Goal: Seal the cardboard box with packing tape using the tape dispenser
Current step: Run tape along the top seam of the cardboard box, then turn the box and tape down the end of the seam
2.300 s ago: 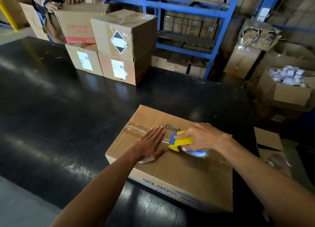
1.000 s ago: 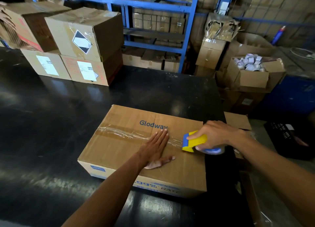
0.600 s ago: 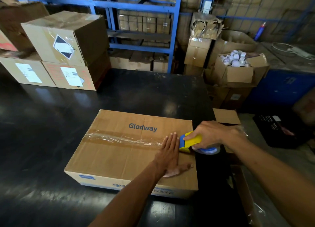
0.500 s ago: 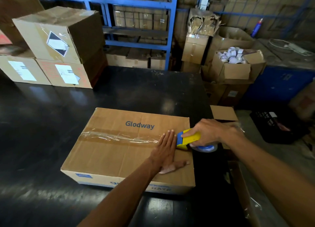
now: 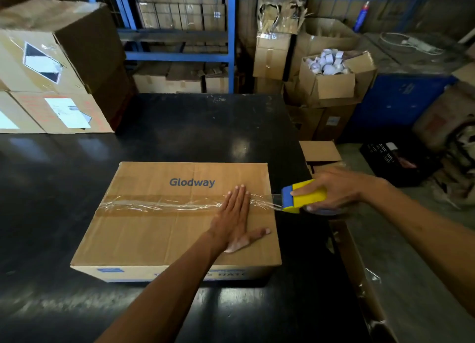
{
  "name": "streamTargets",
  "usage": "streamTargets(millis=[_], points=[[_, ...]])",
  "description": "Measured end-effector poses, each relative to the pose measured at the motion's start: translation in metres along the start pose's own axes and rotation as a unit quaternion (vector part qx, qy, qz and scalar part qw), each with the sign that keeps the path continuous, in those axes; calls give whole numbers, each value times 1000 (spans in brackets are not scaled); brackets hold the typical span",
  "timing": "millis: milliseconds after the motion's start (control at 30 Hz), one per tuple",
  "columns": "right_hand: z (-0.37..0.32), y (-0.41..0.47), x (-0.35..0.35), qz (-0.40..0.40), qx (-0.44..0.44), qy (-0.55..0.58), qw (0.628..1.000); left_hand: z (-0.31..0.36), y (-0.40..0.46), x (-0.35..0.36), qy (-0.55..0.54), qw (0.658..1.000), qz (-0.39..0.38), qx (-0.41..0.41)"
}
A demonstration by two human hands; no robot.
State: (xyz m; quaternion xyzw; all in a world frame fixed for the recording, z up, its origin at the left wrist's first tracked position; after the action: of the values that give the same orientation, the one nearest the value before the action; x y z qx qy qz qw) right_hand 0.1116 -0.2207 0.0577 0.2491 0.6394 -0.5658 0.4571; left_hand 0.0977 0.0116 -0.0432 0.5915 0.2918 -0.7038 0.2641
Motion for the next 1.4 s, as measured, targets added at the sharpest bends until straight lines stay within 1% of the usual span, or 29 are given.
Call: streamTargets(millis=[100, 200, 300, 367, 433, 500, 533, 633, 733, 833, 900, 967, 1067, 1133, 1267, 1400], points=[[10, -5, 19, -4, 18, -32, 999, 0, 1, -2, 11, 1000, -3, 2], [-23, 9, 36, -2, -15, -41, 999, 1, 3, 0, 23, 1000, -5, 2], [-45, 16, 38, 37, -36, -65, 997, 0, 5, 2, 17, 1000, -9, 0], [-59, 19, 42, 33, -54, -83, 995, 6, 7, 1, 0, 1000, -14, -5], [-70, 23, 48, 19, -64, -80, 995, 17, 13, -1, -57, 998, -7, -36], [-72, 25, 53, 19, -53, -77, 995, 26, 22, -5, -128, 987, 13, -96], [-69, 23, 55, 23, -45, -72, 996, 29, 28, -7, -146, 981, 20, -128], [-56, 15, 57, 33, -8, -43, 999, 34, 44, -9, -128, 969, 26, -210], [-36, 8, 54, 50, 51, -14, 997, 36, 50, -8, -79, 970, 19, -230], [-12, -3, 51, 72, 123, 58, 988, 37, 49, -8, -76, 971, 21, -224], [0, -10, 47, 108, 169, 137, 970, 35, 48, -8, -74, 972, 22, -221], [4, -15, 40, 155, 197, 216, 944, 34, 45, -6, -74, 975, 18, -207], [-8, -23, 23, 224, 194, 322, 899, 32, 36, -1, -62, 984, 4, -170], [-19, -27, 11, 254, 188, 374, 872, 30, 28, 0, -46, 989, -6, -143], [-48, -27, -7, 275, 165, 475, 820, 29, 2, 3, -21, 997, -30, -66], [-86, -29, -22, 279, 149, 504, 804, 26, -38, 2, 1, 998, -51, 33]])
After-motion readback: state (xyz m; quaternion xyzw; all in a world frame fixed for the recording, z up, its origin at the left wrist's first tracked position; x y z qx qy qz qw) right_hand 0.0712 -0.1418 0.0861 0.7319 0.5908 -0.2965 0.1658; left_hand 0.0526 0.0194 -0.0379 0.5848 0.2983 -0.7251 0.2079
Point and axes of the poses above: each hand's wrist, its own y-axis towards the middle knuckle, its own x-axis out of the palm, z = x × y, the point moved 7 cm from there along y, towards the middle knuckle, and after that the axes turned 7 degrees about x, right-handed, at the moved point
